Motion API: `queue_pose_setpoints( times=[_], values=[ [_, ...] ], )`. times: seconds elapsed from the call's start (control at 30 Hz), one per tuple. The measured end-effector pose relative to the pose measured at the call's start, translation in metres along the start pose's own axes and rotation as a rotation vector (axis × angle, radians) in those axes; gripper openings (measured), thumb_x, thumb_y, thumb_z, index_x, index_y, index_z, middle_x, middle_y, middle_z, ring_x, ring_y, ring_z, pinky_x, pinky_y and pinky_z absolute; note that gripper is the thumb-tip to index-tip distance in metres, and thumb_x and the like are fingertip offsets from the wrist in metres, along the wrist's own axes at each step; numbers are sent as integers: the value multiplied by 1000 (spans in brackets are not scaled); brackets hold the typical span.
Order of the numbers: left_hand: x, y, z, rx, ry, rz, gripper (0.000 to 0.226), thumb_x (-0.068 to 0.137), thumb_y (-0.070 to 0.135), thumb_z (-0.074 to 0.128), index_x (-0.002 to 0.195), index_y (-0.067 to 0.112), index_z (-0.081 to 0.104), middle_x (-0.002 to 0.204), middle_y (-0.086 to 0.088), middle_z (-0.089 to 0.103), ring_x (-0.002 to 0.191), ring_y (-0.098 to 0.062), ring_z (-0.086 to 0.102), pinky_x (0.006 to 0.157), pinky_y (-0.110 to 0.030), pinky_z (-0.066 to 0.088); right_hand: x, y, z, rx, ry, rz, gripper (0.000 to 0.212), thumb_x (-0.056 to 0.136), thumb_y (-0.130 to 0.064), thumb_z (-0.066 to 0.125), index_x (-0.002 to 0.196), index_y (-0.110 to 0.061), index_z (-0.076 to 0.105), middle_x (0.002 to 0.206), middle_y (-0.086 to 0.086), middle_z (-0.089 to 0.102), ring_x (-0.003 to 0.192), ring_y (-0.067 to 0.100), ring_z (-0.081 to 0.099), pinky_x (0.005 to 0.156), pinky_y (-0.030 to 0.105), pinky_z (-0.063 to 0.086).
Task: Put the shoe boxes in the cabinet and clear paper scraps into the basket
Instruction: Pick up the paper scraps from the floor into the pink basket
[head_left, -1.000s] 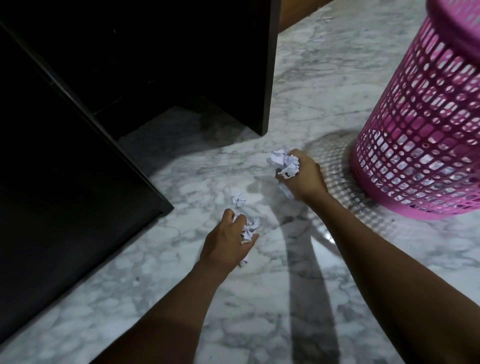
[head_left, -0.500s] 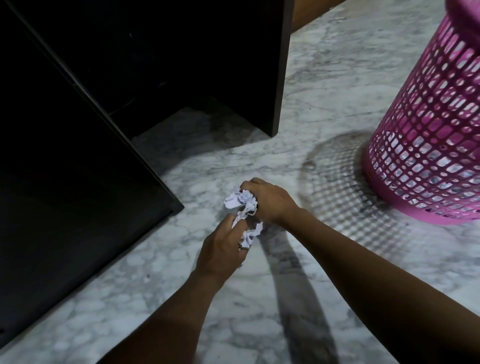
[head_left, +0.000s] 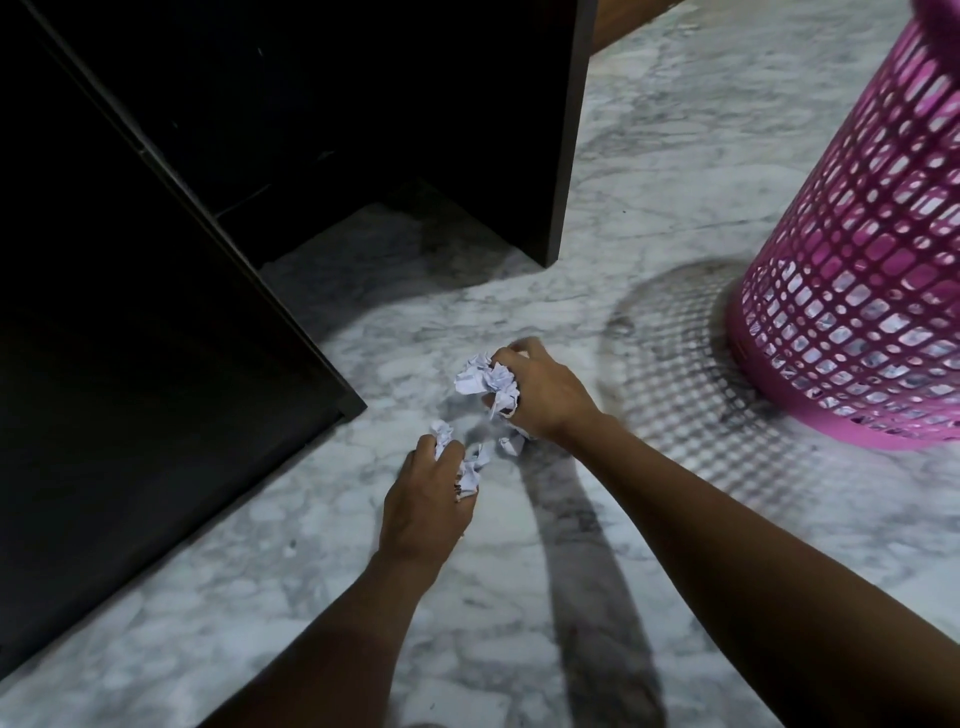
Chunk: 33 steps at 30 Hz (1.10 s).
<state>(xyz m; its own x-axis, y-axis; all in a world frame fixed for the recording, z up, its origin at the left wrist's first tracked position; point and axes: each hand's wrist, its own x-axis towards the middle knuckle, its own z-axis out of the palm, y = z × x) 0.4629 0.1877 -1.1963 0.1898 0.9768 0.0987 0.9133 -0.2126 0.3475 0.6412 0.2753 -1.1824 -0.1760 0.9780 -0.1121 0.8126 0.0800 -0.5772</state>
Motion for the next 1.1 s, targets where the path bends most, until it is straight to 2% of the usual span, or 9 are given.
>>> queue_pose_setpoints(
  times=[0.13, 0.23, 0.33, 0.47, 0.63, 0.73, 0.83, 1.0, 1.1],
  values=[
    [3, -1, 2, 16, -28, 35, 28, 62, 7, 79, 85, 11, 64, 82, -10, 59, 65, -31, 61, 46, -30, 44, -2, -7, -3, -5, -17, 39, 31, 80, -26, 63, 109, -27, 53, 95, 1, 49, 82, 30, 55, 70, 30, 37],
    [4, -3, 1, -55, -68, 5, 17, 73, 9, 70, 87, 12, 62, 87, -11, 57, 70, -34, 61, 50, -32, 47, -4, -8, -5, 81, -10, 35, 19, 78, -18, 62, 90, -27, 50, 86, 3, 54, 76, 28, 52, 62, 30, 34],
    [8, 2, -4, -193, -58, -22, 6, 84, 19, 55, 81, 17, 50, 91, -6, 50, 70, -32, 59, 51, -35, 53, -6, 1, -12, 332, 108, 128, 19, 78, -18, 71, 81, -24, 53, 81, -4, 64, 75, 17, 60, 61, 28, 43],
    [26, 27, -8, -225, 10, -2, 16, 79, 14, 67, 80, 13, 51, 89, -7, 53, 71, -31, 54, 55, -35, 46, -13, 19, -34, 568, 267, 232, 22, 76, -11, 75, 76, -27, 60, 74, -16, 65, 66, -1, 59, 66, 23, 49],
    [35, 45, 10, -179, -34, 15, 18, 83, 27, 68, 86, 12, 59, 94, -9, 55, 75, -32, 60, 56, -31, 43, -20, 32, -47, 624, 350, 304, 16, 69, -26, 73, 79, -19, 62, 78, -1, 71, 79, 23, 69, 79, 44, 57],
    [39, 44, 18, -112, -69, -3, 23, 86, 36, 66, 93, 16, 60, 104, -6, 52, 80, -28, 61, 59, -28, 40, -24, 33, -48, 596, 349, 300, 21, 70, -27, 72, 84, -14, 63, 80, 2, 72, 81, 26, 69, 80, 44, 56],
    [40, 44, 21, -79, -68, 15, 19, 85, 27, 66, 99, 14, 63, 112, -7, 53, 82, -30, 61, 61, -25, 34, -26, 34, -47, 580, 360, 285, 25, 68, -29, 70, 85, -12, 63, 79, 4, 71, 80, 28, 68, 76, 41, 56],
    [40, 47, 17, -94, -133, 55, 25, 83, 16, 66, 107, 15, 63, 108, -8, 58, 94, -30, 60, 68, -30, 40, -26, 39, -46, 590, 393, 299, 17, 76, -14, 75, 88, -7, 64, 84, 9, 71, 83, 31, 67, 78, 40, 54],
    [44, 44, 5, -231, -64, 24, 20, 80, 9, 66, 100, 12, 66, 100, -9, 60, 85, -31, 63, 61, -30, 46, -26, 39, -49, 625, 409, 291, 17, 78, -11, 74, 92, -7, 65, 89, 10, 72, 87, 29, 68, 79, 37, 54]
  ],
)
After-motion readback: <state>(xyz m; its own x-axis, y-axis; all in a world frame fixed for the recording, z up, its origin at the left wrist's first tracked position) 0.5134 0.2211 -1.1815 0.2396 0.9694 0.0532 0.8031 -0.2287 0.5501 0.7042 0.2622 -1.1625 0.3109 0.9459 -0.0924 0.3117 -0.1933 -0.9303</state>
